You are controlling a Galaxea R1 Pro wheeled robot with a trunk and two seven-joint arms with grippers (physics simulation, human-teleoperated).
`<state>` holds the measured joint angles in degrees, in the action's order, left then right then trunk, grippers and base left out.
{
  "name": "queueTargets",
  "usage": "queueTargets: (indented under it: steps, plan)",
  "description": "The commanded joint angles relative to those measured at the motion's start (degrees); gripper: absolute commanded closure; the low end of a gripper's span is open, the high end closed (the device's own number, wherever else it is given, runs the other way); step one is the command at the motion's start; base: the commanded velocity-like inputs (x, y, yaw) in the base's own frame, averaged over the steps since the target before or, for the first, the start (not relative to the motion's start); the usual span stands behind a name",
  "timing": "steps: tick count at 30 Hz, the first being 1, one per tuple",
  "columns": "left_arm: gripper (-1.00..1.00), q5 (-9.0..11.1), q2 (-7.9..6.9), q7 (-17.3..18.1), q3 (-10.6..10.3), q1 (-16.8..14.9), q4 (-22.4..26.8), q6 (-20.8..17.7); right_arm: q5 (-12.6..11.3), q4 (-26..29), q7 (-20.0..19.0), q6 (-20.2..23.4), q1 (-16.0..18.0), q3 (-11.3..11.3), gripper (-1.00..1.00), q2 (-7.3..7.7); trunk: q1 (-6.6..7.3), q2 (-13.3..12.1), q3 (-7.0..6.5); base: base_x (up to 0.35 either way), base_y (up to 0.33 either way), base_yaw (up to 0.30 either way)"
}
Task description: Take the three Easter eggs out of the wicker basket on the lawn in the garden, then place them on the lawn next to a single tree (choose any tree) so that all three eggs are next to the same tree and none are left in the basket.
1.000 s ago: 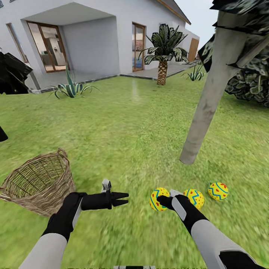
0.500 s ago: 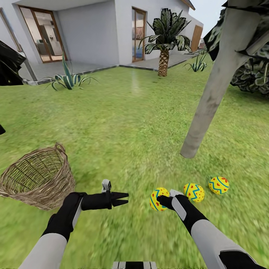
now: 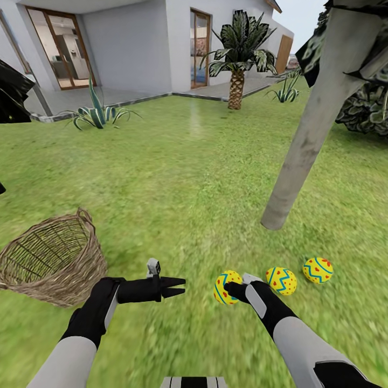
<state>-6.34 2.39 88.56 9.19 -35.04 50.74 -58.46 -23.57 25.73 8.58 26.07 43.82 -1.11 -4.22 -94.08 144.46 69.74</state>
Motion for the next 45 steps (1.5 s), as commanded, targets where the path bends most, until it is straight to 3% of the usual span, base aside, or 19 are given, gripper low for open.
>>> queueTargets:
  steps: [1, 14, 33, 45]
  plan:
    - [-1.00, -0.6, 0.07, 0.5, 0.2, 0.0, 0.1, -0.6, -0.6, 0.1, 0.5, 0.2, 0.0, -0.1, 1.00, 0.00, 0.01, 0.0, 0.05, 0.006, 0.000, 0.000]
    - [-1.00, -0.6, 0.07, 0.4, 0.2, 0.0, 0.1, -0.6, -0.6, 0.1, 0.5, 0.2, 0.0, -0.1, 1.00, -0.02, -0.30, 0.2, 2.70, 0.000, 0.000, 0.000]
    - [-1.00, -0.6, 0.07, 0.4, 0.2, 0.0, 0.1, -0.6, -0.6, 0.1, 0.5, 0.2, 0.0, -0.1, 1.00, 0.00, -0.30, 0.2, 2.70, 0.098, 0.000, 0.000]
    - [-1.00, -0.6, 0.07, 0.4, 0.2, 0.0, 0.1, -0.6, -0.6, 0.1, 0.5, 0.2, 0.0, -0.1, 1.00, 0.00, -0.61, 0.3, 5.36, 0.001, 0.000, 0.000]
